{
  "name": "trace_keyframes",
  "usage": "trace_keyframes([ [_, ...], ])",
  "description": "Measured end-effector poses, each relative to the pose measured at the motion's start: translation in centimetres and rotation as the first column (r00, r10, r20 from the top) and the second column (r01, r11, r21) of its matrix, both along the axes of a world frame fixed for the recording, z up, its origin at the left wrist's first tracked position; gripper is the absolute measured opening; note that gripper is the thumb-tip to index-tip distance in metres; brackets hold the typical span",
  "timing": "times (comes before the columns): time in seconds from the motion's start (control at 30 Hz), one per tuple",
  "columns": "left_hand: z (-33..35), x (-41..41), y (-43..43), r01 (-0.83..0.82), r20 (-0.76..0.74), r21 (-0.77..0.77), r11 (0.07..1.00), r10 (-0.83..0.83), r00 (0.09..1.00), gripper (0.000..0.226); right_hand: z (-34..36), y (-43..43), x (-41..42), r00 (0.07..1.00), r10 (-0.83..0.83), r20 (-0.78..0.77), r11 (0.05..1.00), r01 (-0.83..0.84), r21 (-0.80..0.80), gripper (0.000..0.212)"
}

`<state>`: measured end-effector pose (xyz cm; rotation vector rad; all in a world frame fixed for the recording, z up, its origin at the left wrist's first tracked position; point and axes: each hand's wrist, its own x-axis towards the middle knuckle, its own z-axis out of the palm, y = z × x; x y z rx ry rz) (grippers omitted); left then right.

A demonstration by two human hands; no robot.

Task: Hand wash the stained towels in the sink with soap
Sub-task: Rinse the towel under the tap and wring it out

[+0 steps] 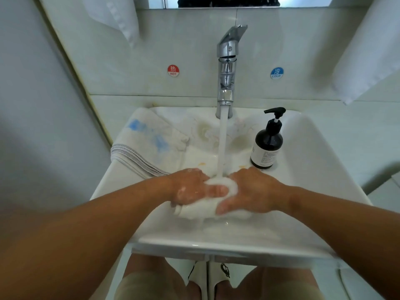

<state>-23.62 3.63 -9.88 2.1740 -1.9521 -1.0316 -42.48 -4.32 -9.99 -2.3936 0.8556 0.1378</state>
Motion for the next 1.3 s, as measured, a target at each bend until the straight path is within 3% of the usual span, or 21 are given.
trace_keyframes([
  [0.07, 0.5, 0.8, 0.3, 0.022, 0.034, 0.057, 0.998, -0.024, 0.999, 0.078, 0.8, 0.4, -0.2, 0.996, -0.09, -0.024, 0.959, 0.093, 0.269, 0.061],
  [0.1, 0.7, 1.3, 0.5, 0.019, 0.08, -0.004, 1.0, -0.019, 0.997, 0.075, 1.2, 0.6, -0.3, 0.991, -0.12, -0.054, 0.959, 0.13, 0.252, 0.07],
  [0.17, 1.1, 1.9, 0.9, 0.048, 0.145, -0.149, 0.988, -0.026, 0.989, 0.063, 1.6, 0.6, -0.1, 0.987, -0.126, -0.097, 0.988, 0.117, -0.099, 0.079],
  [0.2, 1.3, 1.8, 1.2, 0.083, 0.13, -0.151, 0.985, -0.064, 0.989, 0.062, 1.5, 0.5, -0.1, 0.991, -0.067, -0.115, 0.961, 0.033, -0.275, 0.079],
  [0.23, 1.4, 1.5, 1.6, 0.122, 0.095, -0.113, 0.986, -0.111, 0.989, 0.065, 1.3, 0.5, -0.2, 0.992, 0.018, -0.123, 0.944, -0.058, -0.324, 0.079],
  [0.3, 0.8, 0.5, 2.3, 0.16, 0.073, -0.062, 0.985, -0.156, 0.985, 0.075, 0.8, 0.7, -0.3, 0.965, 0.179, -0.193, 0.954, -0.218, -0.204, 0.091],
  [0.4, -0.7, -0.4, 2.3, 0.15, 0.259, -0.121, 0.981, -0.115, 0.959, 0.087, -0.6, 0.9, 0.0, 0.958, 0.182, -0.224, 0.957, -0.225, -0.182, 0.111],
  [0.53, -1.0, -0.9, 1.7, 0.162, 0.39, -0.079, 0.984, -0.119, 0.913, 0.093, -1.2, 0.6, 1.0, 0.972, 0.102, -0.212, 0.945, -0.162, -0.284, 0.092],
  [0.67, -1.7, -0.3, 1.0, 0.142, 0.335, -0.17, 0.975, -0.078, 0.939, 0.117, -1.6, 0.4, 1.2, 0.97, 0.036, -0.239, 0.92, -0.125, -0.372, 0.062],
  [0.73, -1.6, -0.2, 0.7, 0.154, 0.376, -0.177, 0.972, -0.078, 0.923, 0.104, -1.2, 0.1, 1.5, 0.978, -0.031, -0.206, 0.946, -0.038, -0.321, 0.069],
  [0.8, -1.1, -0.3, 0.4, 0.199, 0.413, -0.144, 0.969, -0.123, 0.902, 0.061, -0.9, 0.1, 1.5, 0.989, -0.047, -0.137, 0.972, 0.014, -0.234, 0.075],
  [0.83, -0.9, -0.4, 0.3, 0.206, 0.368, -0.097, 0.974, -0.157, 0.916, 0.05, -0.8, 0.0, 1.4, 0.993, -0.037, -0.111, 0.988, 0.019, -0.154, 0.078],
  [0.93, -0.7, 0.0, 0.4, 0.065, 0.146, 0.053, 0.996, -0.072, 0.987, 0.072, -0.5, 0.1, 0.8, 0.991, -0.001, -0.135, 0.993, 0.017, 0.116, 0.101],
  [1.0, -0.8, 0.6, 0.4, 0.016, 0.212, -0.003, 1.0, -0.015, 0.977, 0.079, -0.3, -0.1, 0.7, 0.987, -0.032, -0.157, 0.997, 0.043, 0.067, 0.11],
  [1.07, -0.5, 1.2, 0.7, -0.001, 0.26, -0.137, 0.991, 0.037, 0.965, 0.066, 0.1, -0.6, 0.3, 0.985, -0.066, -0.157, 0.991, 0.047, -0.125, 0.098],
  [1.13, 0.5, 1.3, 1.6, 0.028, 0.11, -0.144, 0.989, -0.012, 0.994, 0.057, 0.1, -1.1, -0.6, 0.988, -0.02, -0.153, 0.985, -0.007, -0.17, 0.086],
  [1.2, 0.6, 0.8, 2.5, 0.067, 0.035, -0.067, 0.995, -0.065, 0.997, 0.073, -0.7, -1.2, -1.2, 0.981, 0.102, -0.167, 0.992, -0.113, -0.063, 0.095],
  [1.3, -1.2, -0.7, 2.4, 0.111, 0.169, -0.062, 0.992, -0.1, 0.981, 0.097, -2.0, -0.1, -1.1, 0.974, 0.151, -0.166, 0.976, -0.174, -0.133, 0.117],
])
